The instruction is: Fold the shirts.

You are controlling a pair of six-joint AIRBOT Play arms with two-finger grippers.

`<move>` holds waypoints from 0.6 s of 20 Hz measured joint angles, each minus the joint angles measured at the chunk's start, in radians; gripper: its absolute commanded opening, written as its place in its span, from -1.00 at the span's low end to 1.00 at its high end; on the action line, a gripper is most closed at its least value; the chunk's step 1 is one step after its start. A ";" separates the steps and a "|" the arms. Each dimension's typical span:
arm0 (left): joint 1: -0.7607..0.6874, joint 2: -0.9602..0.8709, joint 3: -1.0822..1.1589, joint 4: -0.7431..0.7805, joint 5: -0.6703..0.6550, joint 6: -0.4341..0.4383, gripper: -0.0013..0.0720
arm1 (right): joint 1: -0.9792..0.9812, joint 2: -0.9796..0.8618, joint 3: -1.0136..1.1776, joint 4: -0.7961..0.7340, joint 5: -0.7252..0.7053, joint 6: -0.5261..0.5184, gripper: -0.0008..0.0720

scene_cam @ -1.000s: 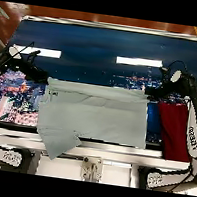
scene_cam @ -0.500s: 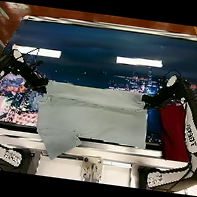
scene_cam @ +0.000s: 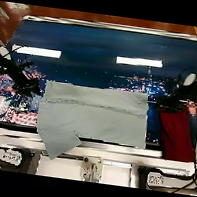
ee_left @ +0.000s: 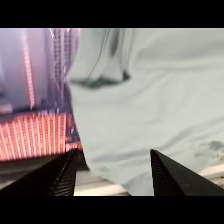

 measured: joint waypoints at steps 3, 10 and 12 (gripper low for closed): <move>0.079 0.179 -0.251 -0.023 0.050 0.013 0.51 | -0.148 0.104 -0.054 0.051 0.009 -0.009 0.60; 0.175 0.443 -0.789 -0.133 0.211 0.078 0.51 | -0.303 0.189 -0.157 0.132 -0.040 -0.023 0.60; 0.180 0.457 -0.855 -0.144 0.235 0.083 0.50 | -0.314 0.193 -0.166 0.136 -0.047 -0.029 0.60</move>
